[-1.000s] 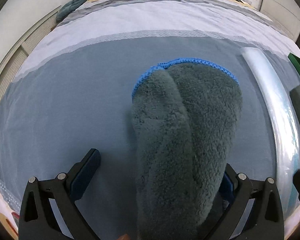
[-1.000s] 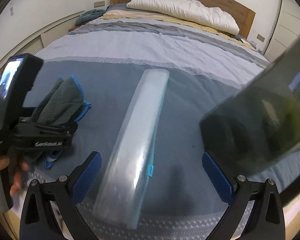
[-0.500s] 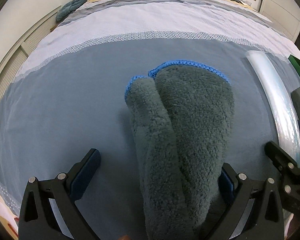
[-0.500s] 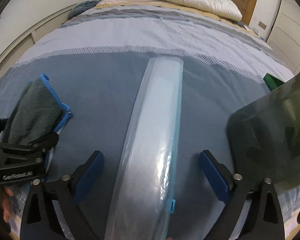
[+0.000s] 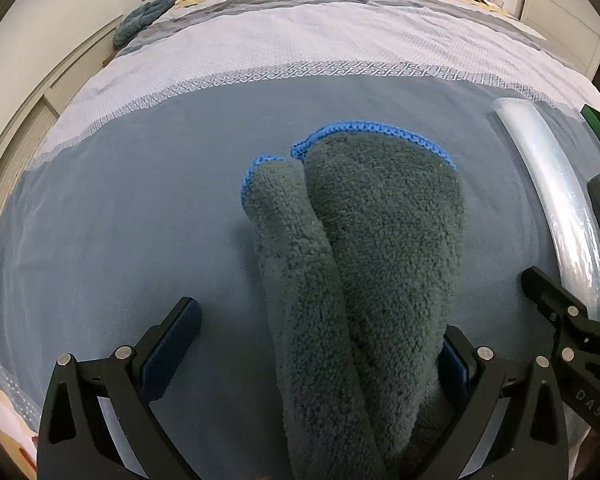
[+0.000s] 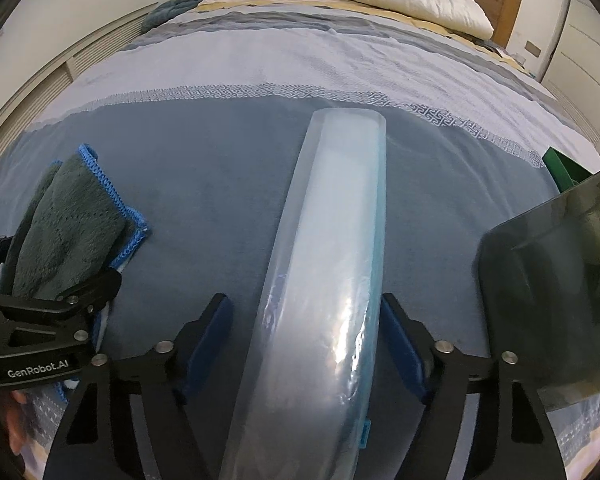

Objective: Organize soft objects
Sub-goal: 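Close left tool on the grey mitt while right tool grasps the clear tube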

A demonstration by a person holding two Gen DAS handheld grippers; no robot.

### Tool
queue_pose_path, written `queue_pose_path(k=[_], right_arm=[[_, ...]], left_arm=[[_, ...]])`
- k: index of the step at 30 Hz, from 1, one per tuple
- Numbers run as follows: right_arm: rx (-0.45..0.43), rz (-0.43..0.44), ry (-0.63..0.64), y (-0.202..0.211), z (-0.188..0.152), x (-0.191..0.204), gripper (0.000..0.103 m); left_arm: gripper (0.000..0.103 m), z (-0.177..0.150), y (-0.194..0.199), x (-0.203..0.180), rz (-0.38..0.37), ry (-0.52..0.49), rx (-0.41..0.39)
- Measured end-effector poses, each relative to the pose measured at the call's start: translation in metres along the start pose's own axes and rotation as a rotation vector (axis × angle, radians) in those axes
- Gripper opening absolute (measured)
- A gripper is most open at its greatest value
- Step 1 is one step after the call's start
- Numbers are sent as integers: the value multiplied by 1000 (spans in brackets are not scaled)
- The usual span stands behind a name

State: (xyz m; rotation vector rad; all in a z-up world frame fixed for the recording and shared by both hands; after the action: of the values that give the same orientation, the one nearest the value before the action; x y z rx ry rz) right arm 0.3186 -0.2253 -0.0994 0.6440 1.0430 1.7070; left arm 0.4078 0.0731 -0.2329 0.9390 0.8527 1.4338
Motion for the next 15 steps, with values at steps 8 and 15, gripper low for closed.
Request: queue_pose_path(k=[8, 15], right_arm=[[-7, -4, 19, 7, -4, 3, 49], [-16, 1, 25, 9, -7, 4, 45]], left_arm=[[102, -1, 1, -5, 13, 1, -8], [101, 0, 0, -7, 23, -3, -12]])
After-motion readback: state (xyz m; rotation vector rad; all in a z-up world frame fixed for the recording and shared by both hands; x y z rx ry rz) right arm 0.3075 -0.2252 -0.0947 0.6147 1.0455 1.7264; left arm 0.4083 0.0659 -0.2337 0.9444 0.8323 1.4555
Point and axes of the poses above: each gripper's, at about its wrist camera, not at the fingertips, and y roughly against the way its jaws point, x to its left, z to its top, the point moved 1 cm from there along -y, roughly the way its jaws point, and after that the axes turned 4 degrees about y, right-handed, at the moved point
